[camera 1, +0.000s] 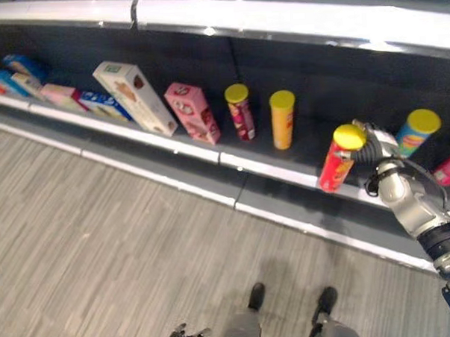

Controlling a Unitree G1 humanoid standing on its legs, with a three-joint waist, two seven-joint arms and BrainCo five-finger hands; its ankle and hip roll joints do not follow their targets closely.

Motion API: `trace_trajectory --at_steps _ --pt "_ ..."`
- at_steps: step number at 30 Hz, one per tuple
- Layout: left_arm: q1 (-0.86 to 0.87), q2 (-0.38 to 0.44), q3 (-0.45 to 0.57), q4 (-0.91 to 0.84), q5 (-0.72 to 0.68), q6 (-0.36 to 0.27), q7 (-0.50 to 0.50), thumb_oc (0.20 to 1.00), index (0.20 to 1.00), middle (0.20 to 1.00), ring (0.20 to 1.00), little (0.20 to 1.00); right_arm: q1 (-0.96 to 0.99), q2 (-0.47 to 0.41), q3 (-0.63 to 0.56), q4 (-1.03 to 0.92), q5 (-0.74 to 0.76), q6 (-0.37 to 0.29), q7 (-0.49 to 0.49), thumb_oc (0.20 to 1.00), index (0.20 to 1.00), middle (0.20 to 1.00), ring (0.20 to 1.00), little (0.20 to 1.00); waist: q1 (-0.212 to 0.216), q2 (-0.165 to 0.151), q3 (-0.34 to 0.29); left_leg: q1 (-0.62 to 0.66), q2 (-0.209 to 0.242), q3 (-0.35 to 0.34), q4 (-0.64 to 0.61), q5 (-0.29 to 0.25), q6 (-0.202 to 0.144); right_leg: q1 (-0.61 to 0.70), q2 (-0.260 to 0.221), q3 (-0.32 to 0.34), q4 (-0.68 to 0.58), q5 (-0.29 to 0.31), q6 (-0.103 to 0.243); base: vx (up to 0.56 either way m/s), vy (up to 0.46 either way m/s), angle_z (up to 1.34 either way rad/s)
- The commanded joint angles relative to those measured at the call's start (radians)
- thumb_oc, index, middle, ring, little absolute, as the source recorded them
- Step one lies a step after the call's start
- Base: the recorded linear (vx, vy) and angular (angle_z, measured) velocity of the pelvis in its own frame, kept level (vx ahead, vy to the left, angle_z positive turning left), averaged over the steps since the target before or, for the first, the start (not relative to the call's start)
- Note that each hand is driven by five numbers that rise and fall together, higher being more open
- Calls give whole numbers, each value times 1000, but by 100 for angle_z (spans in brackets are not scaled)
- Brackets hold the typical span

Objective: Put the goods on the table back onto the shelves and tidy them up.

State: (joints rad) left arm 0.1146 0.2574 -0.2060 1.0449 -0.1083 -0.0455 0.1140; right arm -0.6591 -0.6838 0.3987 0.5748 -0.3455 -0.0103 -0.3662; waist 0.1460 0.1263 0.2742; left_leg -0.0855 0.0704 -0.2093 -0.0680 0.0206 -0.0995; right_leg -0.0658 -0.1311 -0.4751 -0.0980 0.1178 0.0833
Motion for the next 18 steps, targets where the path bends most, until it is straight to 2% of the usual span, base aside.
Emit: trace_trajectory --at_steps 1,7,18 --pt "-27 28 -71 -10 -24 -30 28 1000 1000 1000 1000 1000 -98 -2 4 11 -42 -3 -118 200 200 200 200 200 14 -28 -43 -13 32 133 -19 49 -43 10 -54 35 133 -158 54 34 -49 25" --pt "-42 27 -123 -47 -43 -51 54 1000 1000 1000 1000 1000 -203 14 44 171 -91 12 -234 200 200 200 200 200 37 -5 -36 -26 37 126 -19 57 -49 -1 -53 29 141 -169 53 10 -24 3" --pt "-58 25 -155 -59 -50 -54 62 1000 1000 1000 1000 1000 -259 -20 53 232 -69 23 -274 200 200 200 200 200 46 9 -33 -45 42 107 -19 64 -55 -13 -53 8 164 -186 48 4 -17 6"
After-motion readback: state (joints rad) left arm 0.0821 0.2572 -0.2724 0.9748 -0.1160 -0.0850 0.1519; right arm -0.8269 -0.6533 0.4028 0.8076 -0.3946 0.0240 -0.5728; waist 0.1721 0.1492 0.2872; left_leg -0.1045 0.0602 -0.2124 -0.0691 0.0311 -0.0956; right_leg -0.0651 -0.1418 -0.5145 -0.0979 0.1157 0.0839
